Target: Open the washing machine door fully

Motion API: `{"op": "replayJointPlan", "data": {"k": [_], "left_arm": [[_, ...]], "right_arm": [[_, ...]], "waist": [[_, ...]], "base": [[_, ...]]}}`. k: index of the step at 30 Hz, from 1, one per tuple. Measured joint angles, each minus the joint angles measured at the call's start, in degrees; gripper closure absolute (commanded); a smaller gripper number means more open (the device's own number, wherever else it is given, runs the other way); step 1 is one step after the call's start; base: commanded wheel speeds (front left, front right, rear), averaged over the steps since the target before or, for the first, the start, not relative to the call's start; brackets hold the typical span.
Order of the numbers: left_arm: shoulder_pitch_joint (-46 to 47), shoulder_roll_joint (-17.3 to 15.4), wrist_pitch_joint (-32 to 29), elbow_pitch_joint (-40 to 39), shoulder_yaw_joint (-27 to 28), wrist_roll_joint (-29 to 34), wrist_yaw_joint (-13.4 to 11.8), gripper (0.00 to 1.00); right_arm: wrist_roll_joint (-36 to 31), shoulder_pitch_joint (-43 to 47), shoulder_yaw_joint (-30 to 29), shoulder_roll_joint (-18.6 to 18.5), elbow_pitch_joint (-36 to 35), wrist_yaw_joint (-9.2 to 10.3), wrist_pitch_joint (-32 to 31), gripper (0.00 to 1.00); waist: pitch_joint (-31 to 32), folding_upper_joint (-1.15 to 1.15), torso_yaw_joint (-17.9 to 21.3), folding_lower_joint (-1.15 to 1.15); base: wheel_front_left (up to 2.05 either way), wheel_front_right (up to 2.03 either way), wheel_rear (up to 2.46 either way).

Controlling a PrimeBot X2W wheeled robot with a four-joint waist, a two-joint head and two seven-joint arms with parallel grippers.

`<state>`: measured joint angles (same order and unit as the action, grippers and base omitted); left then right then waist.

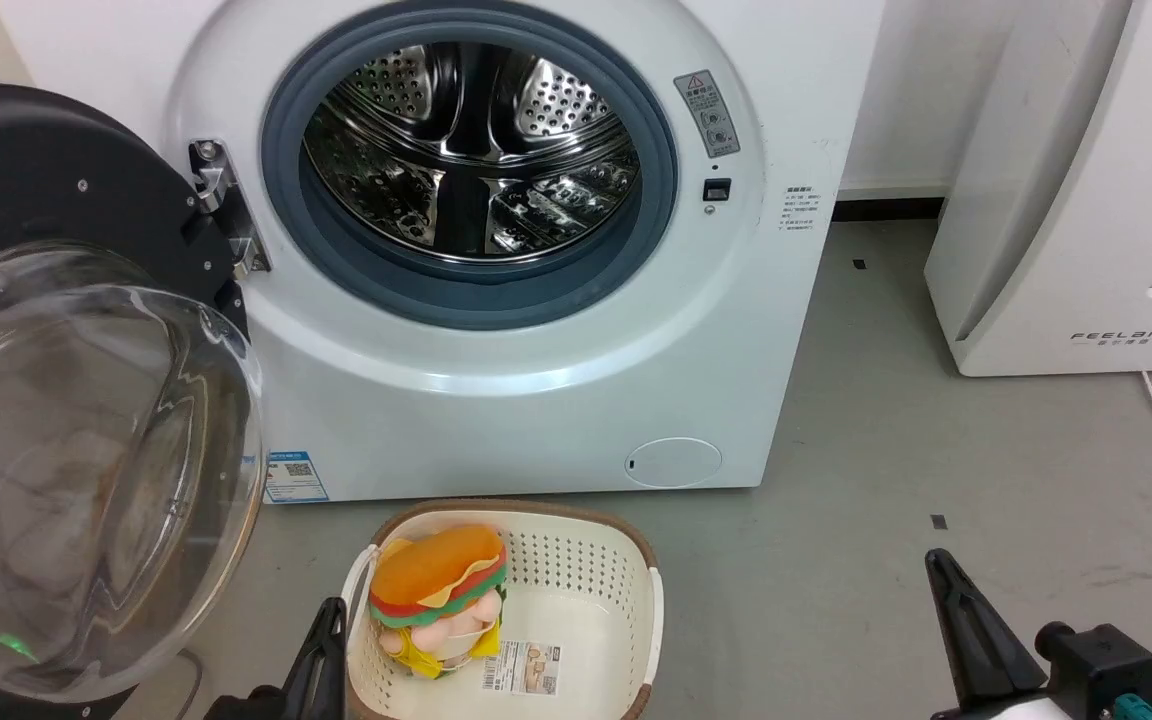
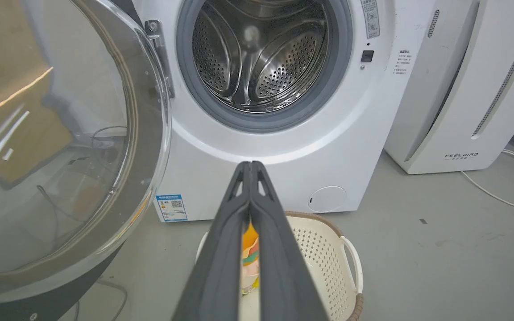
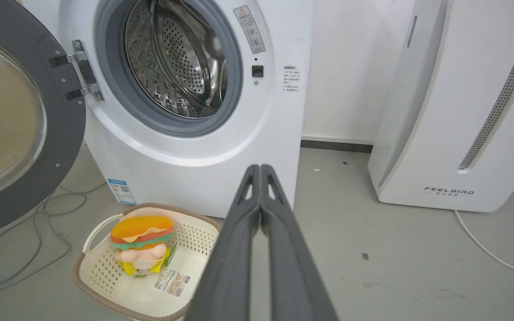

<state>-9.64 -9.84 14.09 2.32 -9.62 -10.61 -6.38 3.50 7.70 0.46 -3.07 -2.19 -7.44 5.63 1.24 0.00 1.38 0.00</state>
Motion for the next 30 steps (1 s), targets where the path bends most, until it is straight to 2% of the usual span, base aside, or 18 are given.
{"op": "replayJointPlan", "data": {"k": [30], "left_arm": [[1.53,1.60,-3.46,-0.36,2.16,2.05,1.51,1.00]], "right_arm": [[-0.45,-0.95,-0.05,0.00,0.33,0.00,-1.33,1.00]], "waist": [[-0.30,0.00,-0.34,0.00]], "base": [[0.00,0.00,0.00]]}}
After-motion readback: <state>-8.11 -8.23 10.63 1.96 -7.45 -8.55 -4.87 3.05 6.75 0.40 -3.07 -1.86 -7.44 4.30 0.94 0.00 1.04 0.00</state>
